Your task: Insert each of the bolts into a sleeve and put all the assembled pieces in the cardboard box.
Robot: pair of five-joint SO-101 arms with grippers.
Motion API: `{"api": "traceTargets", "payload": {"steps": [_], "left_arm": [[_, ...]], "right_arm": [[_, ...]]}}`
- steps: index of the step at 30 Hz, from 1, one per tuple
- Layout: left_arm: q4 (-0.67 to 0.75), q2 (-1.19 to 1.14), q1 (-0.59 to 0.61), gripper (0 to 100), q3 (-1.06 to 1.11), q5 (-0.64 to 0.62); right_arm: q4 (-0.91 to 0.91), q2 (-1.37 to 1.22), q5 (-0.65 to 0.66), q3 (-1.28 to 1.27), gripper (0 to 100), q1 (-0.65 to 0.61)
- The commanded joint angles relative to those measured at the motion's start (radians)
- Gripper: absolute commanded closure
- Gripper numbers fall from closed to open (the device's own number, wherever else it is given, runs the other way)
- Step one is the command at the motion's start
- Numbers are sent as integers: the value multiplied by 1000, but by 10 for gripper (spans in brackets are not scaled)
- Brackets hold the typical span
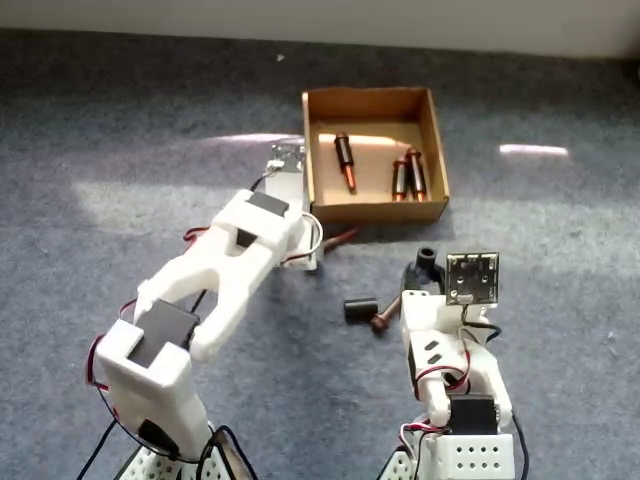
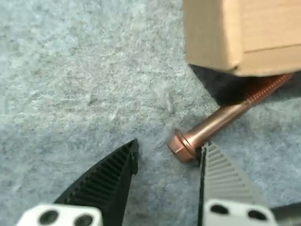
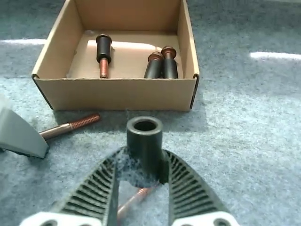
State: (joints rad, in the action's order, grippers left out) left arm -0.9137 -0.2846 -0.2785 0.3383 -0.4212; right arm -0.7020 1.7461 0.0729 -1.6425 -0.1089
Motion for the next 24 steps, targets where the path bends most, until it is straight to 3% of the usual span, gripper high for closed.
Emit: {"api": "traceTargets", "payload": {"steps": [1,6,11,18,24], "left_arm": [[-5,-12,53,780,-47,-9],[-6,-10,99,783,-44,0],[0,-10,153,883,-50,143],[2,-18,125,953,-51,152],[-3,-8,185,952,-77,153]], "right_arm": [[30,18,11,4,992,-15],[30,18,12,4,992,-15],[30,19,12,4,992,-15],[30,19,12,4,992,-15],[30,19,12,4,992,-15]]}}
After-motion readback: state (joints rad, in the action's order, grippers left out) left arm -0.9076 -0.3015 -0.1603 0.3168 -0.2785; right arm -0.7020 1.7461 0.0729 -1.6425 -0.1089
